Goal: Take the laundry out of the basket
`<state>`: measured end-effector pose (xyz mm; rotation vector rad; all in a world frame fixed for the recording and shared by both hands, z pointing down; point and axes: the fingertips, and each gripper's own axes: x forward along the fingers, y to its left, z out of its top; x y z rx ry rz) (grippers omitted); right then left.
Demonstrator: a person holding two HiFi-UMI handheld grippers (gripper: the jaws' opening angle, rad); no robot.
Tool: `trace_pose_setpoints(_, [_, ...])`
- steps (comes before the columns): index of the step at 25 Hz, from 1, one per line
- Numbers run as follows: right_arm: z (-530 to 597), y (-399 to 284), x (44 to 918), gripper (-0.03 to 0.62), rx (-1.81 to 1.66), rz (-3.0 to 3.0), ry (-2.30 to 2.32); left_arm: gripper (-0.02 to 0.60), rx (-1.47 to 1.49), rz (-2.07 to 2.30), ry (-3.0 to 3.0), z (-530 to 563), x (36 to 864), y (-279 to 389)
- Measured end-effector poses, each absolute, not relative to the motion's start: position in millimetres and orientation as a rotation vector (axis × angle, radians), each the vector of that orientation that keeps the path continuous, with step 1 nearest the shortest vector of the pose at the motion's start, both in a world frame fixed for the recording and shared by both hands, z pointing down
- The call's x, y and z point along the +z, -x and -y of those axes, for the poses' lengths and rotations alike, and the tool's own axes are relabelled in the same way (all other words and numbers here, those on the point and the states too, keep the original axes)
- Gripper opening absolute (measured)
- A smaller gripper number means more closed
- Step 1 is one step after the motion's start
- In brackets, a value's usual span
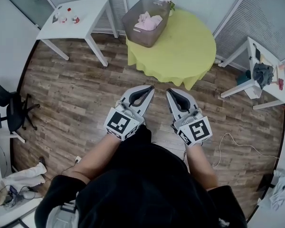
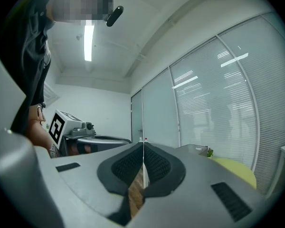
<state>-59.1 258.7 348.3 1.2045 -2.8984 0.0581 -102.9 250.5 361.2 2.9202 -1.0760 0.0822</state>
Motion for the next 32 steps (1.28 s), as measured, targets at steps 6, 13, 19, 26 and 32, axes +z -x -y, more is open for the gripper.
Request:
trace_pose_setpoints(6, [-214.7, 73.1, 346.5, 0.025, 0.048, 2.885, -1.188, 0.002, 0.073, 1.082, -2.914, -206.8, 360.0, 116.7])
trace_pose_setpoints(13, [-169.6, 93.5, 347.4, 0.025, 0.039, 2.859, -1.19, 0.002, 0.057, 1.075, -2.903, -161.4, 362.1, 138.6])
trace_pose_setpoints(19, [-136.3, 109.6, 349.7, 0.025, 0.03, 2.844, -1.207, 0.002, 0.032, 1.054, -2.89, -129.1, 366.5, 157.0])
trace_pose_setpoints(26, [-110.7, 108.6, 350.2, 0.025, 0.025, 2.828, -1.243, 0.002, 0.042, 1.034, -2.89, -99.0, 368.6, 162.4])
trace_pose_setpoints(32, [-73.5, 90.3, 356.3, 0.025, 0.04, 2.835, -1.261, 0.002, 0.075, 1.019, -2.891, -70.3, 377.8, 144.9])
